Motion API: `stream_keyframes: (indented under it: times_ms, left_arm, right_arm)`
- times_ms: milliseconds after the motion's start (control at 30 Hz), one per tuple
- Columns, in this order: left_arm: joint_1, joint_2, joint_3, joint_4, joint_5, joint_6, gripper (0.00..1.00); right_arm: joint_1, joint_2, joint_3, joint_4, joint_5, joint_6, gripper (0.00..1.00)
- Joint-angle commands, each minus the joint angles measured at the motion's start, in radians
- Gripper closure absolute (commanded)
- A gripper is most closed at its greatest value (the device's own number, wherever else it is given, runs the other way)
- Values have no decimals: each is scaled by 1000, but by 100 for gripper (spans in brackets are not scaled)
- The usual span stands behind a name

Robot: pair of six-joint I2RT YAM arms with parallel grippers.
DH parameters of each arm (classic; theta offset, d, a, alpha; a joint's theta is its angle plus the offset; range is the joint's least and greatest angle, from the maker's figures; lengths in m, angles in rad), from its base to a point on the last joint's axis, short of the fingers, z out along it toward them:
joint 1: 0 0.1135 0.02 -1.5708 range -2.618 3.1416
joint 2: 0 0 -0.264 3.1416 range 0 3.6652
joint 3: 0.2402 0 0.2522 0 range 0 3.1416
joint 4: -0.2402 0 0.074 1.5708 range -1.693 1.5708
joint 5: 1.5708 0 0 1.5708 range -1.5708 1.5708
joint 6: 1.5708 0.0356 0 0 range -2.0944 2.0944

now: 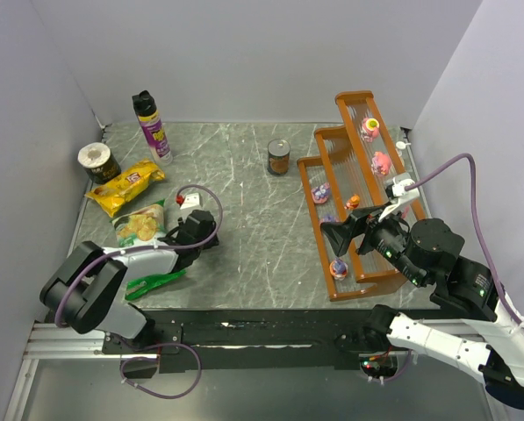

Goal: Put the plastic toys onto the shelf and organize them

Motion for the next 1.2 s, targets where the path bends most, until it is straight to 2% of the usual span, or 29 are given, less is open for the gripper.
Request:
stream_keyframes:
  times_ms: [0,67,300,400,600,733,1000,1167]
  left_arm:
    - [-13,16,38,-3,-32,14,55]
    - [-16,17,39,-4,-39,11,59]
    - [-24,14,67,-25,-48,22,91]
    - [-27,5,99,-37,-35,40,97]
    - [-31,16,236,-39,59,121,99]
    - [-41,79,410,-46,158,189,98]
    - [-105,283,800,-74,309,321,99]
    - [-142,413,978,-60,448,402,97]
  right_arm:
    - [0,-7,11,21,22,-13,0]
    - [0,-7,11,21,23,-13,0]
    - [2,-10,9,19,25,-13,0]
    - [2,-16,9,18,28,-11,0]
    - [2,-28,9,16,28,-10,0]
    - [2,-44,15,13,33,-10,0]
    - [2,-76,35,-8,43,-7,0]
    - [2,-85,52,-25,49,-11,0]
